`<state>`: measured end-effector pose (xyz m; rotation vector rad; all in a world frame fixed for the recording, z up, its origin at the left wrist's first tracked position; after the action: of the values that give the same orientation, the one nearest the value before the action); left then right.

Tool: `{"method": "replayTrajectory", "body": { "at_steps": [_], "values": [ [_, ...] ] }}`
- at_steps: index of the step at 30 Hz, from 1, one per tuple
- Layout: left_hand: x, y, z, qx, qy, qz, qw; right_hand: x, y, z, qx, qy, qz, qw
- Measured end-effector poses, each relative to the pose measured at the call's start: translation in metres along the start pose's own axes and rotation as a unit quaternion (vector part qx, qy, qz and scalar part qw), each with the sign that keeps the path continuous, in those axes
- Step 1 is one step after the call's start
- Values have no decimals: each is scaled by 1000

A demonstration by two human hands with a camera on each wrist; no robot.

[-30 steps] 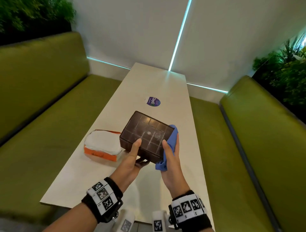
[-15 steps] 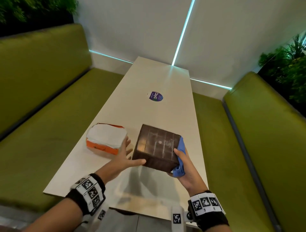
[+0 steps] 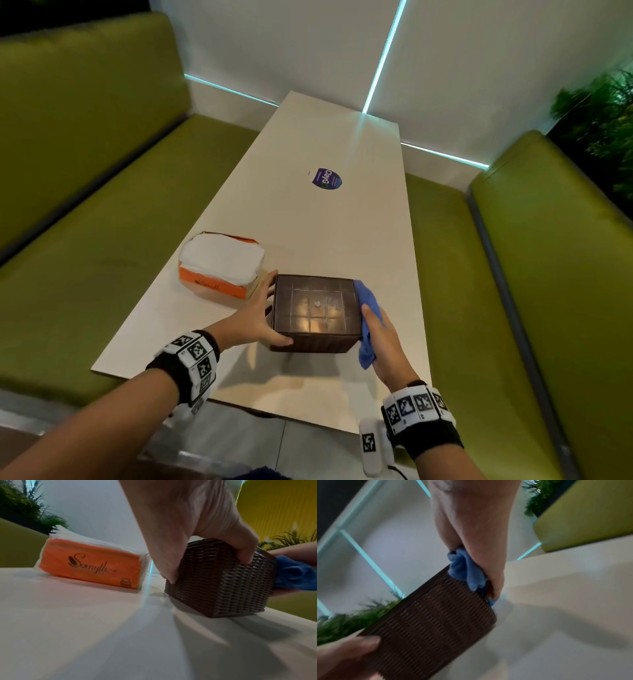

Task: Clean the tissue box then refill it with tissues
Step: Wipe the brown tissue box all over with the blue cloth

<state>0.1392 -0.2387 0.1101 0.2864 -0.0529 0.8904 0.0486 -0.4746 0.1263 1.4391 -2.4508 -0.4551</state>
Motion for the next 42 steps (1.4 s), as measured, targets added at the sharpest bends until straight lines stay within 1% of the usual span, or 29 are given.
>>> {"method": "replayTrajectory", "body": {
  "at_steps": [1, 2, 3, 4, 5, 6, 7, 8, 10, 11, 12, 14, 16, 17, 18, 19, 21, 22, 23, 24, 25, 27, 29, 31, 32, 35, 38, 40, 42],
  "values": [
    [0, -2, -2, -2, -12, 3, 1000, 1, 4, -4, 24, 25, 15, 999],
    [1, -3, -3, -4, -26, 4, 1000, 1, 7, -8, 70, 54, 27, 996],
    [1, -5, -3, -6, -38, 2, 999, -3, 10, -15, 132, 98, 30, 986],
    [0, -7, -4, -7, -44, -4, 999, -7, 10, -17, 196, 165, 29, 966],
    [-1, -9, -4, -15, -49, -10, 999, -12, 8, -18, 249, 258, 27, 933],
    [-2, -11, -4, -27, -55, -13, 998, -18, 4, -17, 285, 357, 21, 889],
    [-3, -13, -4, -45, -64, -12, 997, -23, -1, -13, 297, 428, 16, 853],
    [-3, -15, -3, -62, -71, -5, 996, -28, -3, -10, 293, 466, 15, 835],
    [-2, -17, -3, -96, -88, 14, 991, -40, 3, -9, 289, 520, 25, 803],
    [-2, -18, -3, -115, -99, 23, 988, -49, 10, -9, 307, 541, 23, 783],
    [-2, -18, -1, -134, -109, 32, 984, -60, 19, -6, 335, 547, 6, 767],
    [-4, -19, 2, -169, -119, 51, 977, -83, 37, 2, 393, 535, -44, 746],
    [-6, -19, 3, -184, -111, 63, 975, -97, 39, 2, 419, 534, -100, 728],
    [-6, -21, 1, -187, -110, 70, 974, -98, 32, -3, 419, 543, -113, 719],
    [-5, -21, -3, -183, -113, 77, 974, -96, 21, -9, 412, 551, -113, 717],
    [-4, -22, -6, -171, -110, 85, 975, -91, 9, -18, 392, 556, -97, 726],
    [-3, -24, -11, -147, -104, 92, 979, -82, -13, -33, 325, 551, -31, 768],
    [-4, -25, -13, -144, -106, 97, 979, -83, -18, -39, 294, 547, 2, 784],
    [-4, -26, -13, -141, -110, 98, 979, -88, -18, -40, 272, 552, 20, 788],
    [-5, -26, -13, -138, -112, 98, 979, -96, -13, -40, 261, 564, 21, 784],
    [-5, -27, -15, -135, -118, 103, 978, -107, -4, -36, 262, 573, 6, 776],
    [-5, -27, -19, -129, -133, 99, 978, -123, 23, -23, 305, 564, -45, 766],
    [-2, -29, -29, -102, -98, 93, 986, -127, 52, -12, 342, 549, -78, 759],
    [-1, -28, -29, -95, -90, 86, 988, -129, 52, -14, 340, 557, -96, 752],
    [-1, -27, -26, -102, -100, 83, 986, -132, 44, -18, 333, 573, -97, 742],
    [-4, -29, -22, -111, -116, 90, 983, -138, 13, -35, 320, 605, -76, 726],
    [-2, -29, -21, -112, -104, 94, 984, -108, -10, -41, 293, 625, -25, 723],
    [-1, -29, -21, -116, -92, 91, 985, -69, -20, -43, 258, 626, 25, 736],
    [-1, -30, -22, -123, -89, 93, 984, -41, -21, -39, 225, 616, 49, 753]
  ]
}}
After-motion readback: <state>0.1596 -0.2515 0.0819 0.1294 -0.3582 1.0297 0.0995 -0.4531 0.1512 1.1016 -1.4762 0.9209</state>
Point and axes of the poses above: each hand's wrist, its own y-axis away from the middle knuckle, its own x-axis out of the back of the hand, z = x × y, the point moved 3 cm from there along -y, towards the middle knuckle, and after that the axes turned 5 degrees about z, right-handed, at the moved point
